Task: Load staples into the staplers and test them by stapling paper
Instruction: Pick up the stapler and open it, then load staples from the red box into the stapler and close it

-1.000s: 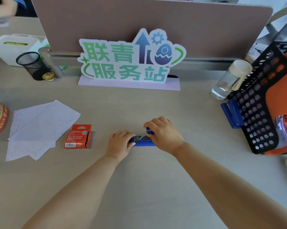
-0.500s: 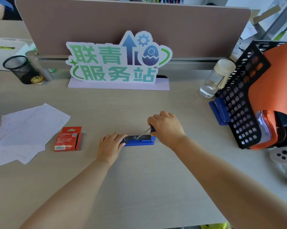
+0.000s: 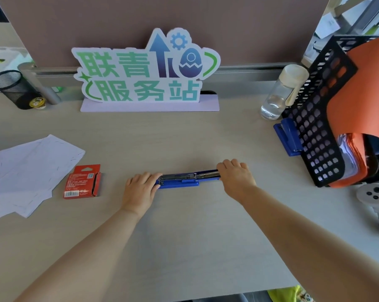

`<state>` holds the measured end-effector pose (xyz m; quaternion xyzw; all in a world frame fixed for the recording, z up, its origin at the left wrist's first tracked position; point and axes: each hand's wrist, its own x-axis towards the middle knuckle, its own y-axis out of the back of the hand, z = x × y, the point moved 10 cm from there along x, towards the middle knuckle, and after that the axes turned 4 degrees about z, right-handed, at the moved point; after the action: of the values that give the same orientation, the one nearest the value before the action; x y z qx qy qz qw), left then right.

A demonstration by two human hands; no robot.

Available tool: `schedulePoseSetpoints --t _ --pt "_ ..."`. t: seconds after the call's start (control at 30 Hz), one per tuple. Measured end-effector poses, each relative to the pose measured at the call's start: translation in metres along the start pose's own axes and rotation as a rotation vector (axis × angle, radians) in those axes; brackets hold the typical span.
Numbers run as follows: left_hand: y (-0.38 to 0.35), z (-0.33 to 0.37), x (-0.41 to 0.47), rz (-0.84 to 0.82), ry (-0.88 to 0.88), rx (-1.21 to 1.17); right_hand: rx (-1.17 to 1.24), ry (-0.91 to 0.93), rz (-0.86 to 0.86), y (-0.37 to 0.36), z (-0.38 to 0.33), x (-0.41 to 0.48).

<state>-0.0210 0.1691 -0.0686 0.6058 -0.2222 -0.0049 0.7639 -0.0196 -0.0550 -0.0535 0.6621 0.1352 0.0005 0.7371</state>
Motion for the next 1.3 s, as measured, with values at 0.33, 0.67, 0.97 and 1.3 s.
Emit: schedulePoseSetpoints --t 0.33,0.67,0.97,1.3 --pt "-0.005 0.005 -0.004 -0.214 0.007 -0.061 0.095 -0.051 -0.014 -0.006 -0.015 0.002" --pt "0.04 -0.098 -0.034 -0.335 0.209 -0.027 0.268 0.201 0.06 0.034 -0.151 0.029" --pt "0.033 -0.159 -0.053 -0.66 0.279 0.014 0.267 0.325 0.04 0.036 -0.231 0.044" --pt "0.037 -0.152 -0.036 -0.567 0.242 -0.078 0.608 0.204 0.009 0.032 -0.245 0.053"
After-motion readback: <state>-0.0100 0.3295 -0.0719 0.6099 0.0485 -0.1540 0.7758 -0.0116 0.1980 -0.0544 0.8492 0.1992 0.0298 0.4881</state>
